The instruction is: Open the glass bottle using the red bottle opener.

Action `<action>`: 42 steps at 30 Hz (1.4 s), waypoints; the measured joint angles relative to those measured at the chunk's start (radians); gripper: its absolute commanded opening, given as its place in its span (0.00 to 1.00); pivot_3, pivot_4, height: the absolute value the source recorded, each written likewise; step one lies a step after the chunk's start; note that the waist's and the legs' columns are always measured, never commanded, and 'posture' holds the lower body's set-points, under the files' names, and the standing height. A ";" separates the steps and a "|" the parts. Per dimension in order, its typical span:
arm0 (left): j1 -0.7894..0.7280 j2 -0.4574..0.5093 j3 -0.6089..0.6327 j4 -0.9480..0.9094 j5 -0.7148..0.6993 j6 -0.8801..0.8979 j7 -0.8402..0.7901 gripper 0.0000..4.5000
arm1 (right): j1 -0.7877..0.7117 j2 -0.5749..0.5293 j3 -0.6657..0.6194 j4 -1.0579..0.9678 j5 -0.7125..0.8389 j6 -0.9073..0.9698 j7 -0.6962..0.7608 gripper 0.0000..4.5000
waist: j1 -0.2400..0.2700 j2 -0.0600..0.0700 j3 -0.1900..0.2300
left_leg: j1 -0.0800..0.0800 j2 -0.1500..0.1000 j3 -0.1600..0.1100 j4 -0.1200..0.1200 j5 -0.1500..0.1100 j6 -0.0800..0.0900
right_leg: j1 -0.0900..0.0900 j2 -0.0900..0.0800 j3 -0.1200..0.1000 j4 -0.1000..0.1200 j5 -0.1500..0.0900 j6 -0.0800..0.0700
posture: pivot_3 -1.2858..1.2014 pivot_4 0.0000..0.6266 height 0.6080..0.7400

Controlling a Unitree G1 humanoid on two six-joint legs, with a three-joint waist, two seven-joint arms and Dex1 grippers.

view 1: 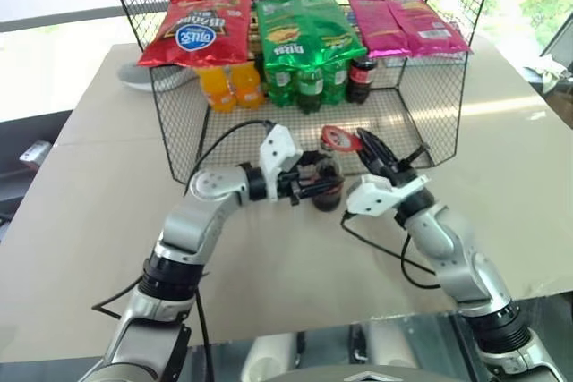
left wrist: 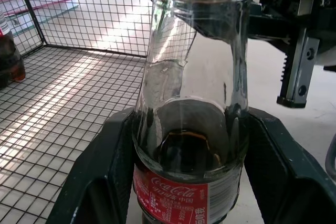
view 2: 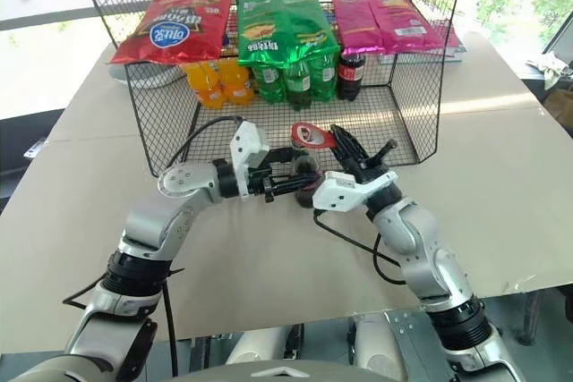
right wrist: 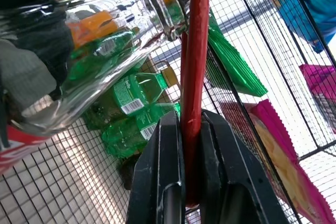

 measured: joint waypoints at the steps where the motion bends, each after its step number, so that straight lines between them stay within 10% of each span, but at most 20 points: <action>1: 0.000 0.001 0.000 0.000 0.000 0.001 0.001 0.51 | -0.001 0.000 0.001 0.005 0.000 -0.005 -0.006 0.00 | 0.000 0.000 0.000 | 0.000 0.000 0.000 0.000 0.000 0.000 | 0.000 0.000 0.000 0.000 0.000 0.000 | 0.52 0.24 1.00; 24: -0.013 0.003 0.001 0.002 0.000 0.040 0.005 0.51 | -0.042 0.005 0.023 0.106 -0.012 -0.081 -0.076 0.00 | -0.001 0.000 0.000 | 0.013 0.002 0.004 -0.003 -0.001 0.002 | 0.009 0.002 0.004 0.000 0.000 0.000 | 0.52 0.24 1.00; 42: -0.032 -0.009 -0.030 0.014 0.018 0.019 -0.003 0.51 | -0.312 -0.388 -0.028 0.017 0.107 -0.159 0.320 0.00 | 0.003 -0.001 0.001 | 0.011 0.001 0.000 -0.003 -0.004 0.006 | 0.012 -0.002 -0.001 -0.006 0.000 0.000 | 0.52 0.24 1.00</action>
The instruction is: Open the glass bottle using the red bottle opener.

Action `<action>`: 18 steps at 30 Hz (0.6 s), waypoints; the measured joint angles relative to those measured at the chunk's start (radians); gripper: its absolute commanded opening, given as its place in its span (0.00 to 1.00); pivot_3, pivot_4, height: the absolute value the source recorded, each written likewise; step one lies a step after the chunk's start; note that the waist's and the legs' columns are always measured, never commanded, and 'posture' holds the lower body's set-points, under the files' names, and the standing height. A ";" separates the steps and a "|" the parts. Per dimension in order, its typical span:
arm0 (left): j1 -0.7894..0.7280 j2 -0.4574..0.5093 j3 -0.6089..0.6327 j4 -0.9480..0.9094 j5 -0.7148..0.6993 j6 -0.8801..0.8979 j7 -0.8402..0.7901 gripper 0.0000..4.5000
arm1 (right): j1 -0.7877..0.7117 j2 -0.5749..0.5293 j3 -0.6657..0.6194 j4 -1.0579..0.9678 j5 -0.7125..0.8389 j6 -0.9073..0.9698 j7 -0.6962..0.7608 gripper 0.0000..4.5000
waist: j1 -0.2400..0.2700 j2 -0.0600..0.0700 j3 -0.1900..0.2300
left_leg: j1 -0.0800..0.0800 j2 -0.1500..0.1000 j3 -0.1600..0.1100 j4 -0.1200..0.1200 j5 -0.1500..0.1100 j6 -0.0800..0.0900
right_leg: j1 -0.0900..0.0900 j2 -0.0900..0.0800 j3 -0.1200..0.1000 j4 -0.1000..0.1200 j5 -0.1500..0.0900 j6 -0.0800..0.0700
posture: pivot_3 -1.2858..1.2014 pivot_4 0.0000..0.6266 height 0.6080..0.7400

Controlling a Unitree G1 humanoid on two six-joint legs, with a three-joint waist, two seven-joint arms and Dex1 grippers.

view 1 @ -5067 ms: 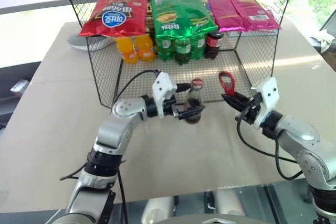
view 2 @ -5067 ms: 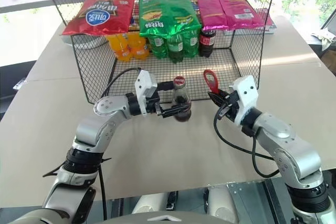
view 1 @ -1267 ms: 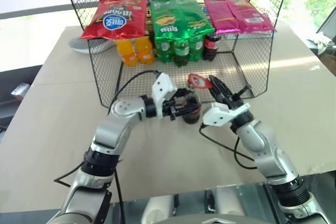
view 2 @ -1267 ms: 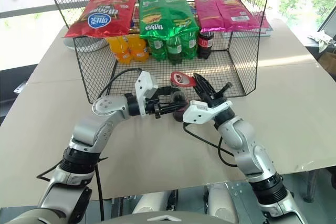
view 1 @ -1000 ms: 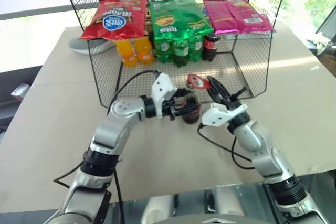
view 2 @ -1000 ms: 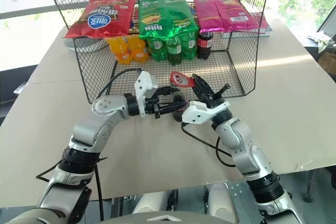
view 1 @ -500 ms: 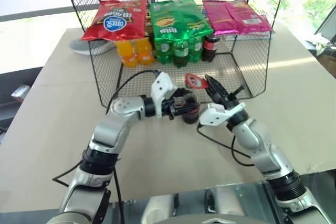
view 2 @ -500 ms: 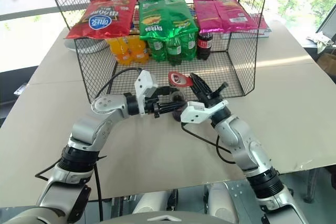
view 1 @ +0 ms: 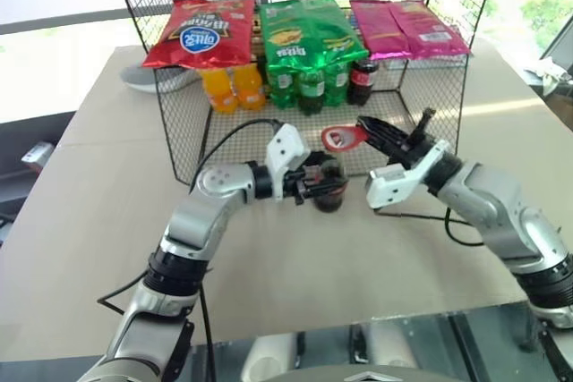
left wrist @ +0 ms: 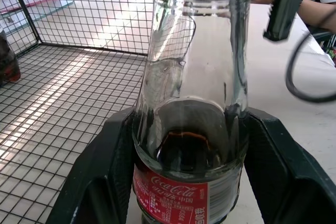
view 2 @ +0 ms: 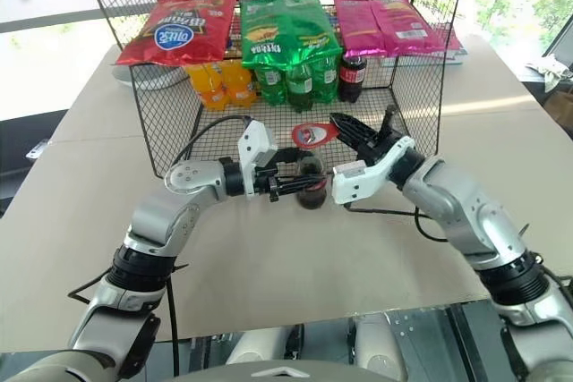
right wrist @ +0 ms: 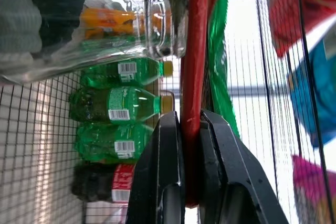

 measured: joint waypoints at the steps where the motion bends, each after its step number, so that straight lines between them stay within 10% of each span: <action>1: 0.000 -0.001 0.001 0.000 -0.001 -0.001 -0.001 0.51 | -0.019 -0.005 0.000 0.007 0.013 -0.009 0.023 0.00 | 0.000 0.000 0.000 | 0.000 0.000 -0.001 0.000 0.000 0.000 | 0.000 -0.001 -0.001 0.000 0.000 0.000 | 0.52 0.24 1.00; 18: 0.004 0.000 0.013 -0.011 -0.022 -0.014 -0.010 0.51 | 0.004 0.056 -0.082 -0.065 0.110 0.144 0.132 0.00 | 0.002 -0.001 0.002 | -0.018 -0.001 -0.002 0.002 0.003 -0.005 | -0.016 -0.004 -0.002 0.000 0.001 0.000 | 0.52 0.24 1.00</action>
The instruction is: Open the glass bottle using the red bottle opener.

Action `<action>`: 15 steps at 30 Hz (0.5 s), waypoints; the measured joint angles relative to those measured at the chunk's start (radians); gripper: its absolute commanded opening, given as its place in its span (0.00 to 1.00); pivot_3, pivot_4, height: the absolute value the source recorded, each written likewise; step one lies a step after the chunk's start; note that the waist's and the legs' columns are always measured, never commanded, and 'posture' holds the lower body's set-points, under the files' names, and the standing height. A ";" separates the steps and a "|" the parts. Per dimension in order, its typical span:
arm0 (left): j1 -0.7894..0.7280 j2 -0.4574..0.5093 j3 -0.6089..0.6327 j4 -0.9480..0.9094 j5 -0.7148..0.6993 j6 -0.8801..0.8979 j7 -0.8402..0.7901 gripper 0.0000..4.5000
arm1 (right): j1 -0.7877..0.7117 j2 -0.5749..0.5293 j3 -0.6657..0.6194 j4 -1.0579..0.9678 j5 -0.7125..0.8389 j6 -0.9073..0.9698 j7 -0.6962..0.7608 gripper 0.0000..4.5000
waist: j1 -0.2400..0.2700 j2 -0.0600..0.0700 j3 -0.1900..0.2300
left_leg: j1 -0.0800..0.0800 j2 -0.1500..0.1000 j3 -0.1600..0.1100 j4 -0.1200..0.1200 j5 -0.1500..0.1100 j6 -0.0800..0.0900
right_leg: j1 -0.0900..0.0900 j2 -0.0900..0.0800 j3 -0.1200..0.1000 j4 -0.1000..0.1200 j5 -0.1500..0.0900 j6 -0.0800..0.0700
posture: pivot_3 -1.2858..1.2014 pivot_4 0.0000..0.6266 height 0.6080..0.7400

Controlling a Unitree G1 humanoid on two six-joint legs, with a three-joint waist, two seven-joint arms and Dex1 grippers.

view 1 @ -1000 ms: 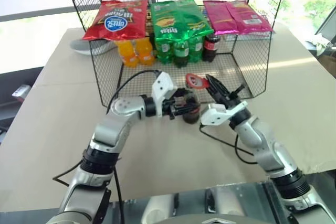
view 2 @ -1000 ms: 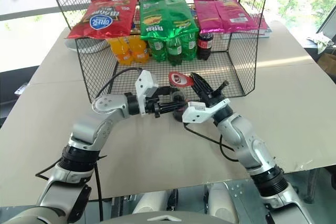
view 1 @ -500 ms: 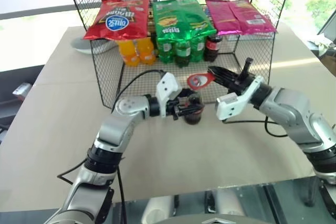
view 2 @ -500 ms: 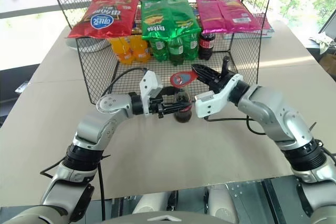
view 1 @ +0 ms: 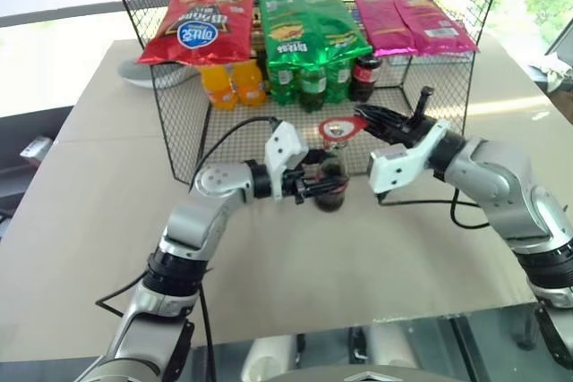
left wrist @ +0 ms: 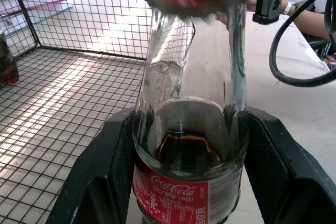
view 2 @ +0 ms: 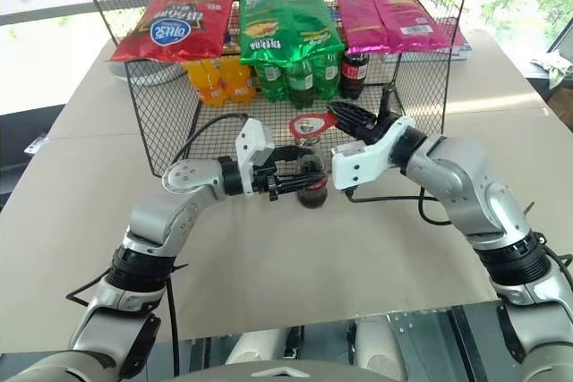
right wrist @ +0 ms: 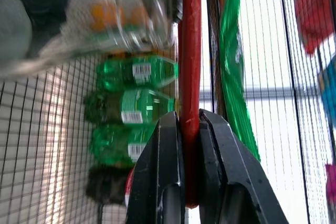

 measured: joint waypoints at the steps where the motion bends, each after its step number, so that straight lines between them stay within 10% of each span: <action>1: 0.000 0.000 0.000 0.000 0.000 0.000 0.000 0.51 | 0.009 0.004 -0.017 -0.020 0.006 0.028 0.003 0.00 | -0.001 0.000 0.000 | 0.000 0.000 0.000 0.000 0.000 0.000 | 0.000 0.000 0.000 0.000 0.000 0.000 | 0.52 0.24 1.00; 9: 0.003 0.000 -0.002 0.000 0.001 -0.006 -0.002 0.51 | 0.114 0.093 -0.130 -0.200 0.110 0.263 0.032 0.00 | 0.000 0.000 0.000 | 0.000 -0.001 -0.001 0.000 0.000 0.000 | 0.000 0.002 -0.001 0.000 0.000 0.000 | 0.52 0.24 1.00; 15: 0.008 0.003 -0.001 -0.005 0.001 -0.011 -0.002 0.51 | 0.431 0.367 -0.263 -0.375 0.436 0.838 0.086 0.00 | 0.000 0.001 0.000 | 0.000 0.000 -0.002 -0.001 0.000 0.000 | 0.000 0.000 -0.001 0.001 0.000 0.000 | 0.52 0.24 1.00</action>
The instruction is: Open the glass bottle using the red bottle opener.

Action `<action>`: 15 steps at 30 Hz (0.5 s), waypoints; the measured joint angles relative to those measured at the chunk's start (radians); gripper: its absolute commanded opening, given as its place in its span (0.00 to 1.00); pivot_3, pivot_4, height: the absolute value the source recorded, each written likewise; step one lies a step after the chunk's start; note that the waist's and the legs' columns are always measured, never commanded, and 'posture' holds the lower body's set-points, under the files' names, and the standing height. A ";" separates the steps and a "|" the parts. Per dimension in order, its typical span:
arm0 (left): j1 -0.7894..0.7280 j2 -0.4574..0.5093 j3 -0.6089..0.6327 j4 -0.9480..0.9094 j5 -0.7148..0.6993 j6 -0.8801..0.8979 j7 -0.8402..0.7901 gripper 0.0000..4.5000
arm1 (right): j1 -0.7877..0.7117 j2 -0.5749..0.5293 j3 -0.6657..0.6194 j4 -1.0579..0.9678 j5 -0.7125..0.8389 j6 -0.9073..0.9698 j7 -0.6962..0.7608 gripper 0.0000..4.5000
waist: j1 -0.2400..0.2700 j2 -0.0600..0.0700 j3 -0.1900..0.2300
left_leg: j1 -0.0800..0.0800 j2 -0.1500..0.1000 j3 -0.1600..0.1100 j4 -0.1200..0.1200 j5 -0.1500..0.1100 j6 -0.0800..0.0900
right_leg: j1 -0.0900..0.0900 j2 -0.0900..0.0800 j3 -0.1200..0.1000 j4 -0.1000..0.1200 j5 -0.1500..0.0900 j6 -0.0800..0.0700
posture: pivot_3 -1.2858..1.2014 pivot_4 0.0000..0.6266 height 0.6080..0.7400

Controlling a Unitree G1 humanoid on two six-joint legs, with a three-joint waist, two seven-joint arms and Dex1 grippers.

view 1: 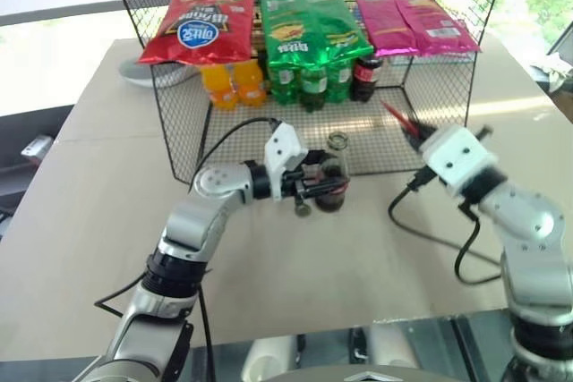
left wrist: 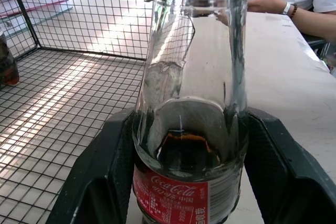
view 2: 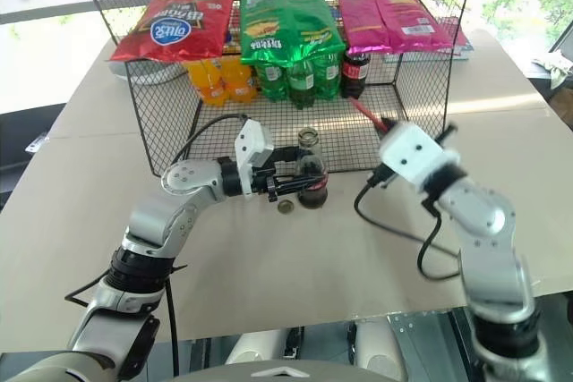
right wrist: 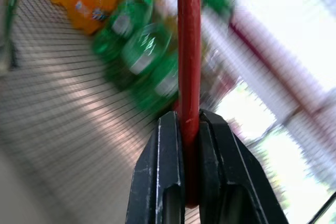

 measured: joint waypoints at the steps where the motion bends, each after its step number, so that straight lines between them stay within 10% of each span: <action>1: 0.001 0.001 0.001 0.000 0.001 -0.002 0.001 0.51 | 0.040 0.024 -0.005 -0.007 0.048 0.074 0.010 0.00 | -0.001 0.001 0.000 | 0.000 0.000 0.000 0.000 0.000 0.000 | 0.000 0.000 0.000 0.000 0.000 0.000 | 0.52 0.24 1.00; 8: 0.020 0.002 0.000 -0.003 0.012 -0.037 0.011 0.51 | 0.023 0.091 -0.048 -0.029 0.280 0.429 -0.013 0.00 | -0.004 0.004 0.003 | 0.002 -0.001 0.000 0.000 -0.003 0.005 | 0.000 0.003 0.000 0.001 0.000 0.000 | 0.52 0.24 1.00; 15: 0.036 0.004 -0.002 -0.008 0.012 -0.073 0.005 0.51 | -0.063 0.071 -0.085 0.124 0.375 0.605 -0.051 0.60 | -0.004 0.004 0.003 | 0.001 -0.002 0.001 0.000 0.000 0.000 | 0.000 0.003 0.001 0.000 0.000 0.000 | 0.52 0.24 1.00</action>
